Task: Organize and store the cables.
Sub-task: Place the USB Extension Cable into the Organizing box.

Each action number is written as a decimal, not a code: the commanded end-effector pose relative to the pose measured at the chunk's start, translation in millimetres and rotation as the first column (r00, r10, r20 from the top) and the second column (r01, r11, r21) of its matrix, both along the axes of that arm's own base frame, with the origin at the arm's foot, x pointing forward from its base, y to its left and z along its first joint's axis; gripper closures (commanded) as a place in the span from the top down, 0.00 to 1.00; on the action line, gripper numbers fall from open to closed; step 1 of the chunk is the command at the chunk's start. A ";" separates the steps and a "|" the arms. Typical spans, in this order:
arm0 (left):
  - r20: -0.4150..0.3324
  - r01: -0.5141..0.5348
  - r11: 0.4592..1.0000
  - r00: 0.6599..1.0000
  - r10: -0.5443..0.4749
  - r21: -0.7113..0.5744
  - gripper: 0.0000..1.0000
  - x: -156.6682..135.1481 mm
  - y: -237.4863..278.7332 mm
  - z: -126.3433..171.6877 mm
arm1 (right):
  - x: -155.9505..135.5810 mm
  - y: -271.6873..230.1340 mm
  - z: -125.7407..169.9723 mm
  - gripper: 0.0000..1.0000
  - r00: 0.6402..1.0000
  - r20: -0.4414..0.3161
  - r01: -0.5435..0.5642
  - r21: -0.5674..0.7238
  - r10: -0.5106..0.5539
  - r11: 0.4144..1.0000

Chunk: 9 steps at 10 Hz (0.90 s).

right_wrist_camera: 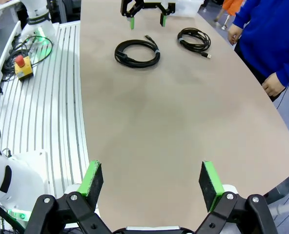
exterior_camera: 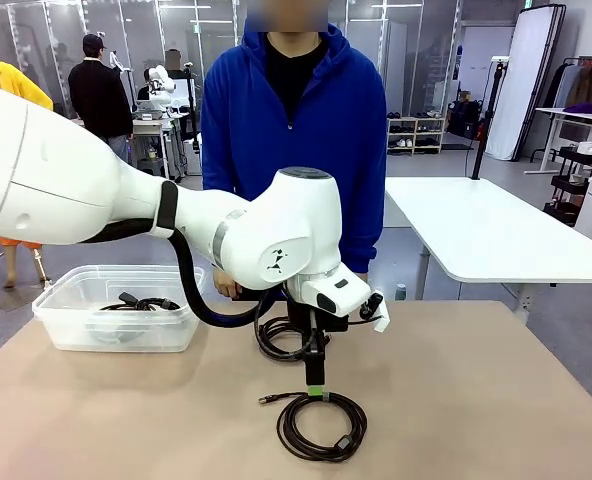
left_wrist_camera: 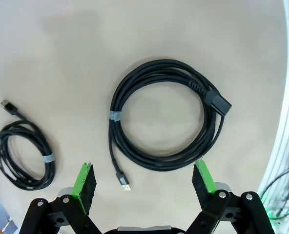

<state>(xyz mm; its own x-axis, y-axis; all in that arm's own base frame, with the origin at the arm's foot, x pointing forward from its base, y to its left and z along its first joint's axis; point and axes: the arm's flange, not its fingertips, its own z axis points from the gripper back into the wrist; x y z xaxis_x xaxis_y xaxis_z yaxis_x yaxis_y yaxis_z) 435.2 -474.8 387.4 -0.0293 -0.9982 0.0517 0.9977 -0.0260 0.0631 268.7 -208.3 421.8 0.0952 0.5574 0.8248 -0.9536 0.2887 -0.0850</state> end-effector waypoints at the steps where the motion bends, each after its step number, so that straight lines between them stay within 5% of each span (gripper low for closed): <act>1: 0.002 -0.017 1.000 1.000 0.017 0.021 1.00 2.2 -15.5 -11.4 | 0.7 1.3 -0.3 1.00 1.000 0.016 0.006 0.006 -0.006 1.000; 5: 0.038 0.029 0.999 0.999 -0.030 0.028 1.00 10.9 -22.0 -42.2 | 0.7 1.3 -0.3 1.00 1.000 0.016 0.006 0.006 -0.006 1.000; 9: -0.012 0.074 0.997 0.997 -0.074 -0.019 1.00 17.8 -22.1 -65.8 | 0.7 1.3 -0.3 1.00 1.000 0.016 0.006 0.006 -0.006 1.000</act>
<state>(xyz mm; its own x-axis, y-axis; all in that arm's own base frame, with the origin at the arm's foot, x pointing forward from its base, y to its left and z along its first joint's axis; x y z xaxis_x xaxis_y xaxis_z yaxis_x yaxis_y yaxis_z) 450.7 -495.8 320.7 -0.0738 -0.9965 0.0386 0.9958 -0.0715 0.0577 269.0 -207.9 422.0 0.0949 0.5583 0.8242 -0.9539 0.2878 -0.0851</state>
